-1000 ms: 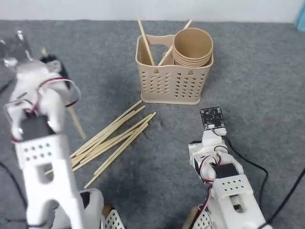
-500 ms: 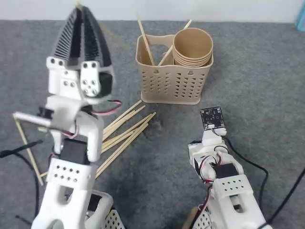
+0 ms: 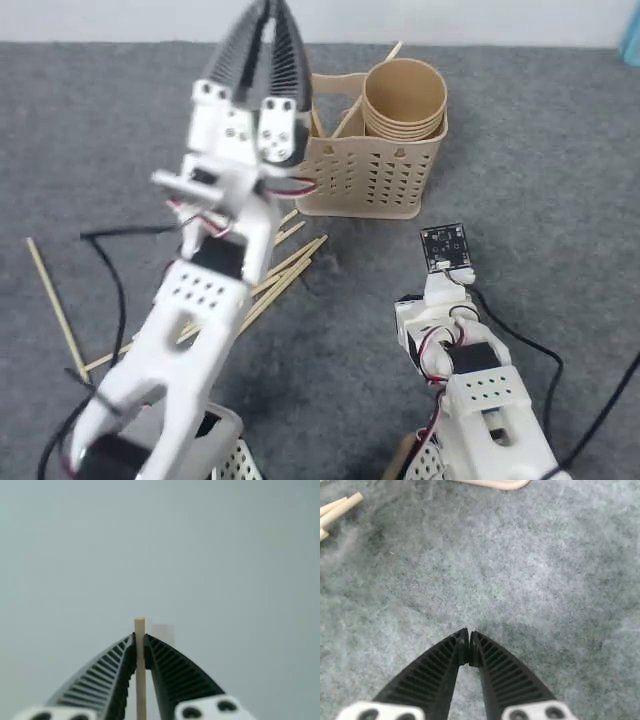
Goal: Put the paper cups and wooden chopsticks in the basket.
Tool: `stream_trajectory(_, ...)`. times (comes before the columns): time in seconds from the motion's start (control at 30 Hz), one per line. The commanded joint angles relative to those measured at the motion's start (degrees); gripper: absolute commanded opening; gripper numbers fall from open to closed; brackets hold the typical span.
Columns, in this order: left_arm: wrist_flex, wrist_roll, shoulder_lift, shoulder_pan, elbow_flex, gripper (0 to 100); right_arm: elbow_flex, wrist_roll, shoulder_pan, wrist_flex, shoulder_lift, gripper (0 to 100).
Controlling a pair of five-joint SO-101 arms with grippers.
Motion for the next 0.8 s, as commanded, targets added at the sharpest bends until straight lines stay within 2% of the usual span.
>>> stream_trajectory(0.0, -5.10, -0.44, 6.07, 0.00, -2.33, 1, -0.44, 1.23, 0.66, -1.63, -1.54, 2.1)
stream_trajectory(0.17, -7.38, -0.44, 12.75, -0.79, 0.66, 1, -0.53, 1.23, 0.66, -1.71, -1.54, 2.1)
stream_trajectory(0.4, -7.03, -0.44, 14.42, -0.62, 9.63, 1, -0.70, 1.32, 0.66, -1.71, -1.54, 2.1)
stream_trajectory(0.53, 1.67, -0.44, 14.42, -0.79, 8.40, 3, -0.70, 1.32, 0.66, -1.71, -1.54, 2.1)
stream_trajectory(0.6, 6.51, 0.79, 14.24, -1.58, 6.20, 9, -0.70, 1.32, 0.66, -1.71, -1.54, 2.1)
stream_trajectory(0.7, 12.57, 8.09, 13.71, -3.87, 1.63, 21, -0.70, 1.32, 0.66, -1.71, -1.54, 2.1)
stream_trajectory(0.77, 17.14, 11.78, 13.71, -5.45, -2.68, 25, -0.70, 1.32, 0.75, -1.71, -1.54, 2.1)
